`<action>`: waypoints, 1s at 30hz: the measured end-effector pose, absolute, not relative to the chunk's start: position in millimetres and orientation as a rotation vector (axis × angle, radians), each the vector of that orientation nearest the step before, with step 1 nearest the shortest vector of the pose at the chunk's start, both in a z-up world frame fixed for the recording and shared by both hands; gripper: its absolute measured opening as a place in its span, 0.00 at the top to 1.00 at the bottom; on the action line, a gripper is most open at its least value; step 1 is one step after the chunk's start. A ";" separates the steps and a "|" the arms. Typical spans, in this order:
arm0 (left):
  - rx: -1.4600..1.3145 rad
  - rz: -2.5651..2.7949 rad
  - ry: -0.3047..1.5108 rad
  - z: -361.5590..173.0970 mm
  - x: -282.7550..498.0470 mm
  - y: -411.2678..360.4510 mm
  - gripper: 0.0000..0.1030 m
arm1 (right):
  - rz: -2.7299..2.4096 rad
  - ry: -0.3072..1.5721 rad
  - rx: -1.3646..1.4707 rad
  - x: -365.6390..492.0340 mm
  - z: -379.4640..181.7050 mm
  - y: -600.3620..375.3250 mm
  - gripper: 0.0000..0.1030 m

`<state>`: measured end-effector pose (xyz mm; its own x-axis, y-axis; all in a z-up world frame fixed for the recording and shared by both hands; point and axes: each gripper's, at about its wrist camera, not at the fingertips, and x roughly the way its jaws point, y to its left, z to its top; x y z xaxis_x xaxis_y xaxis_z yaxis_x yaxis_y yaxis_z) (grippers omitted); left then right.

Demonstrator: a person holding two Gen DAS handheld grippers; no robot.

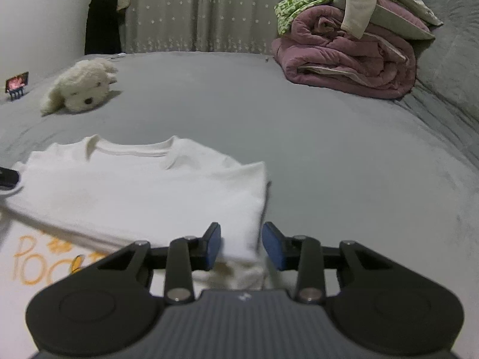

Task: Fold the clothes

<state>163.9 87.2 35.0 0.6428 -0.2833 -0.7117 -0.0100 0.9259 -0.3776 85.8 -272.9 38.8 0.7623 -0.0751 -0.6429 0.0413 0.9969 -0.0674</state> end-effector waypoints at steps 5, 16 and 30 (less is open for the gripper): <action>-0.391 -0.162 0.872 32.9 164.3 90.2 0.89 | -0.078 0.727 -0.063 70.2 29.6 -271.7 0.68; -0.398 -0.172 0.878 33.1 162.5 91.5 0.89 | -0.089 0.771 -0.041 49.1 29.2 -282.3 0.69; -0.286 -0.156 0.834 49.1 149.4 75.1 0.89 | -0.093 0.769 -0.107 29.2 33.9 -280.4 0.60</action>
<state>149.4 75.1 49.1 0.6636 -0.2472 -0.7060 0.0245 0.9505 -0.3097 29.2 -280.4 33.9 0.7149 -0.1232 -0.6883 0.0452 0.9904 -0.1303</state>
